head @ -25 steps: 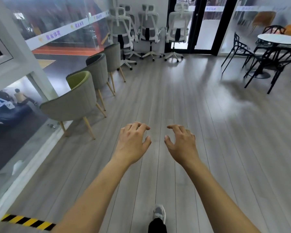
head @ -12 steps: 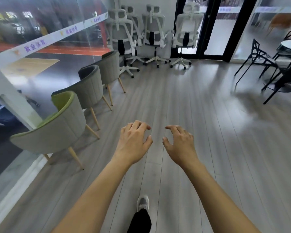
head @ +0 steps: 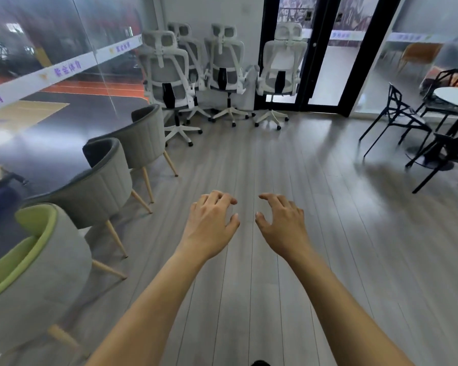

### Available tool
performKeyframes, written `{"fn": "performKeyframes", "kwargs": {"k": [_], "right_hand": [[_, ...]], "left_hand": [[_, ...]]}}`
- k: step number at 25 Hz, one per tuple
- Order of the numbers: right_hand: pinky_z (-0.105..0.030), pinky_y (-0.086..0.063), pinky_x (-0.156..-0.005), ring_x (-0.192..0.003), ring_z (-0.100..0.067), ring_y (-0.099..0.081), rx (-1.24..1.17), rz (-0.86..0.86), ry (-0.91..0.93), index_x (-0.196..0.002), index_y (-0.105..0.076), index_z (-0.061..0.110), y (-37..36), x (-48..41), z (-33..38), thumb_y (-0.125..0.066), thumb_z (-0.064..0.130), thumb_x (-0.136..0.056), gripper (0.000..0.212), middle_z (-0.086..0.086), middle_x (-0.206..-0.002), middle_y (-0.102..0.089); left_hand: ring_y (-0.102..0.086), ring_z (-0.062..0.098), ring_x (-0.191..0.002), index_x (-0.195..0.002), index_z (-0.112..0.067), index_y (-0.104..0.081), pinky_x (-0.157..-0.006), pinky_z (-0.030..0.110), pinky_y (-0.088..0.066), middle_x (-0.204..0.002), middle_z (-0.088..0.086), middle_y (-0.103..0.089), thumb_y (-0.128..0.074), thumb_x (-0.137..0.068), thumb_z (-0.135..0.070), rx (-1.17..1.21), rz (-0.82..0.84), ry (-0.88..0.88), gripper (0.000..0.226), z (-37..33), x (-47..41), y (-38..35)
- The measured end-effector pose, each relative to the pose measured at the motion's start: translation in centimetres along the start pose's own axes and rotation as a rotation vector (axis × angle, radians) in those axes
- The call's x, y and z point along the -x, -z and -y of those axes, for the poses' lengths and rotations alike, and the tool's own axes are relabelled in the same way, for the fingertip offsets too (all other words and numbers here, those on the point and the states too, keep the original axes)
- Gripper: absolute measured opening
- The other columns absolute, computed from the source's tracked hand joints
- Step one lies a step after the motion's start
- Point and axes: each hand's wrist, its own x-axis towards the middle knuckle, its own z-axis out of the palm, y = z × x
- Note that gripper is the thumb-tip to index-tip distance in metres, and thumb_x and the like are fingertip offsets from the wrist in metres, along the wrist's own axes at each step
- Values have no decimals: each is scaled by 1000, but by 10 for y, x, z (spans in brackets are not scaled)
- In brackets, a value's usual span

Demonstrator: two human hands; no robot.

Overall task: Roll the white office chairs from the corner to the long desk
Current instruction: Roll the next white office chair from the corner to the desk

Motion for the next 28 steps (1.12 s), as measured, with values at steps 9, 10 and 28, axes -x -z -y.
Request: {"fn": "performKeyframes", "kwargs": {"k": [9, 10, 28], "right_hand": [[-42, -32, -115, -131, -22, -51, -56, 2, 45, -142, -49, 26, -59, -327, -58, -55, 40, -98, 47, 2, -140, -55], [-42, -32, -114, -130, -22, -51, -60, 13, 56, -142, -49, 26, -64, -365, -60, -55, 40, -98, 47, 2, -140, -56], [-37, -28, -115, -132, -17, -47, -62, 146, 224, -144, -46, 31, -241, -964, 52, -54, 42, -99, 47, 8, -142, -50]], "left_hand": [[-48, 18, -121, -128, -25, -55, -102, 34, -35, -128, -5, -53, -51, -97, -37, -69, 10, 46, 33, 87, -303, -63], [-48, 18, -121, -128, -26, -55, -102, 34, -34, -128, -6, -54, -51, -97, -37, -77, 8, 56, 33, 97, -336, -67], [-44, 18, -124, -125, -29, -55, -103, 34, -29, -130, -8, -53, -51, -97, -38, -75, -120, 231, 30, 426, -847, -73]]}}
